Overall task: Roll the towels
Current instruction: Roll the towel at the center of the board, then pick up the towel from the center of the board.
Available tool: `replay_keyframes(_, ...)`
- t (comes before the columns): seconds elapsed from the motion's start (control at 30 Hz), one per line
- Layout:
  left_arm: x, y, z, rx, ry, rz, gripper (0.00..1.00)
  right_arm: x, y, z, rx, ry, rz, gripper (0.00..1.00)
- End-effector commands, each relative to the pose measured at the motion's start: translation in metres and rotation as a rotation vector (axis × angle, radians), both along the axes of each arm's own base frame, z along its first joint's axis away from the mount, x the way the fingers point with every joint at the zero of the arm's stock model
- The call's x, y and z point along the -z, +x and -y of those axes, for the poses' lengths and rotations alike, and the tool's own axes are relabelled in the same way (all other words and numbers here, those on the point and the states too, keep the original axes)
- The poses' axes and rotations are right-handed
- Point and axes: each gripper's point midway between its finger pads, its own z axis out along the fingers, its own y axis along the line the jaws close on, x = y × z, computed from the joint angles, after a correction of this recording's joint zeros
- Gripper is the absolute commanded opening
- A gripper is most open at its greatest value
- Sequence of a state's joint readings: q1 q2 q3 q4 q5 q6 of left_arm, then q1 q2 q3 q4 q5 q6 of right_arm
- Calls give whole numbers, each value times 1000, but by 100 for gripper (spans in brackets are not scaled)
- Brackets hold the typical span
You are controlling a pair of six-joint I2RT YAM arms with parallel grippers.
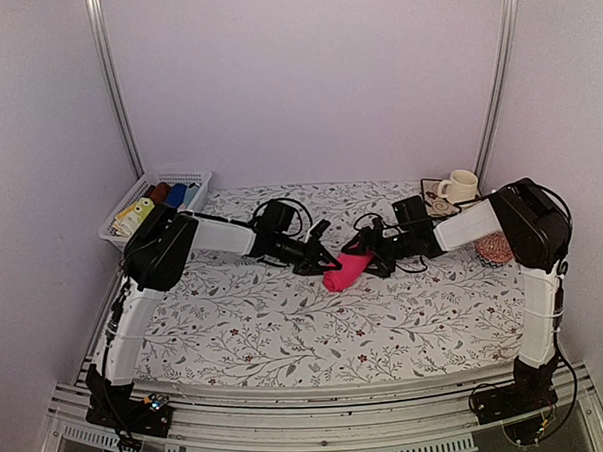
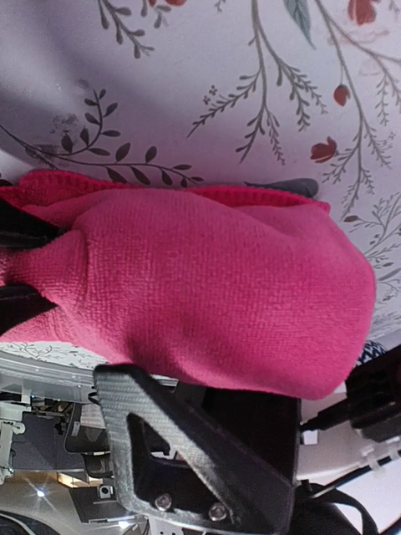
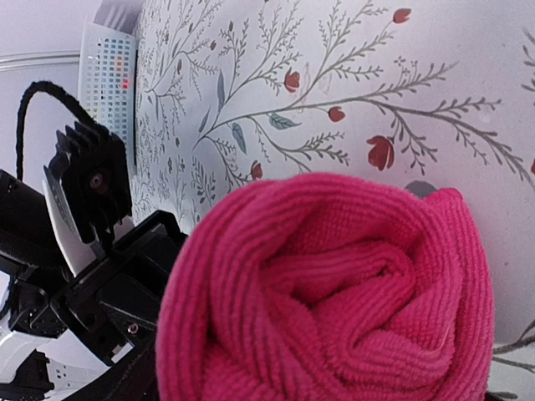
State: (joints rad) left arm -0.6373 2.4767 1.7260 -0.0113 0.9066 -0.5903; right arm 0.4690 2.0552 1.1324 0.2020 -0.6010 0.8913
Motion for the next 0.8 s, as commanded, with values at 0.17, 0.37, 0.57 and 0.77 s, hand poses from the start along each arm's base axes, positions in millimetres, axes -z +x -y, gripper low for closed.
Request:
replay_keyframes(0.17, 42, -24, -11, -28, 130, -33, 4, 16, 0, -16, -47, 33, -36, 51)
replay_keyframes(0.37, 23, -21, -12, -30, 92, 1, 32, 7, 2, -20, -89, 64, 27, 18)
replay_keyframes(0.57, -12, -5, -41, -115, 67, 51, 65, -41, 8, -23, -181, 112, 199, 5)
replay_keyframes(0.77, -67, 11, -52, -125, -12, 162, 97, -91, -4, -27, -293, 157, 357, 4)
